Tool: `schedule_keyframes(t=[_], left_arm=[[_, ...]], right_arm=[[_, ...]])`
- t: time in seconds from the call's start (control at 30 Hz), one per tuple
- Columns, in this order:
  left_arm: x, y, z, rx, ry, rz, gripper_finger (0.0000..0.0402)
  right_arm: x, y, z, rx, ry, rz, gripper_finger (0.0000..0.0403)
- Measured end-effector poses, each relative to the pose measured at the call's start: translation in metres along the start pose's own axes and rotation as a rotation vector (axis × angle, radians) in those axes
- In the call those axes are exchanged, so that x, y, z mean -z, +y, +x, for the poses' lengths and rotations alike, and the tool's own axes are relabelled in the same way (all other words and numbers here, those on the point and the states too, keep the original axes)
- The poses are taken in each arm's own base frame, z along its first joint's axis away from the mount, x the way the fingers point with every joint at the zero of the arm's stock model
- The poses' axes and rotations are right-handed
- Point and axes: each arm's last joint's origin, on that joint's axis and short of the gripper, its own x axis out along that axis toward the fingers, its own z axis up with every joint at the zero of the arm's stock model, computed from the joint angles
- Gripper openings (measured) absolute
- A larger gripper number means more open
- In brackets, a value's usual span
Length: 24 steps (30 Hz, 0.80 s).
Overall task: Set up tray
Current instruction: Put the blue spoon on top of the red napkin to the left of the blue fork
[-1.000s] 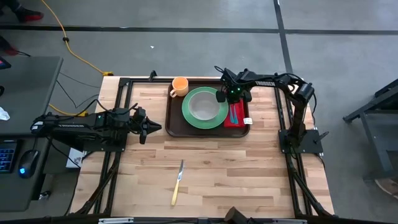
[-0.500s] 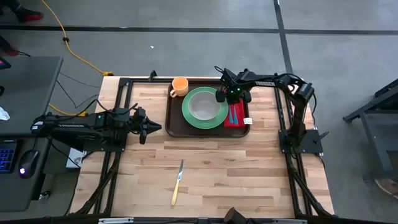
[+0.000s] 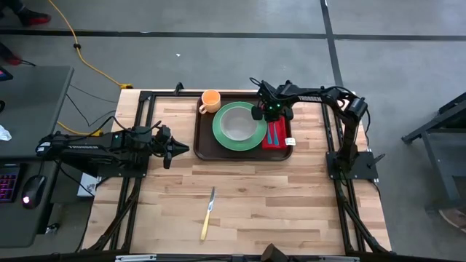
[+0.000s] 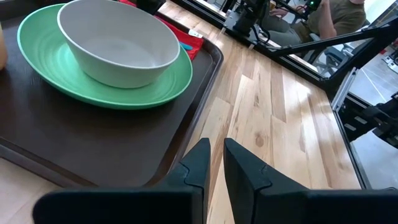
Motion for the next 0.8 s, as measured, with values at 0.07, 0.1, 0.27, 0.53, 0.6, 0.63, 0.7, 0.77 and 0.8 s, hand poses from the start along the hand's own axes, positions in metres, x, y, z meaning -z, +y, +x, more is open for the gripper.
schedule_keyframes(t=[0.07,0.1,0.27,0.53,0.6,0.63,0.7,0.77,0.8], left_arm=[[0.0,-0.0001,0.0,0.0,0.0,0.0,0.0076],[0.0,0.0,0.0,0.0,0.0,0.0,0.0076],[-0.0001,-0.0001,0.0,0.001,0.0,0.0,0.0076],[-0.0001,-0.0001,0.0,0.001,0.0,0.0,0.0076],[-0.0001,0.0,0.0,0.001,0.0,0.0,0.0076],[0.0,0.0,0.0,0.0,0.0,0.0,0.0076],[0.0,0.0,0.0,0.0,0.0,0.0,0.0076],[0.0,-0.0001,0.0,0.001,0.0,0.0,0.0076],[0.0,-0.0001,0.0,0.001,0.0,0.0,0.0076]], right_arm=[[-0.0001,-0.0002,0.0,0.005,-0.005,0.0,0.0],[-0.0001,-0.0002,0.0,0.006,-0.005,0.0,0.0],[-0.0002,-0.0003,0.0,0.008,-0.007,0.0,0.0007],[-0.0005,-0.0006,-0.0001,0.018,-0.019,0.0,0.0034],[-0.0004,-0.0006,-0.0001,0.018,-0.019,0.0,0.004],[-0.0004,-0.0006,-0.0001,0.018,-0.019,0.0,0.0043],[-0.0004,-0.0006,-0.0001,0.018,-0.018,0.0,0.0047],[-0.0004,-0.0006,-0.0001,0.018,-0.018,0.0,0.005],[-0.0003,-0.0005,-0.0001,0.014,-0.014,0.0,0.0051]])
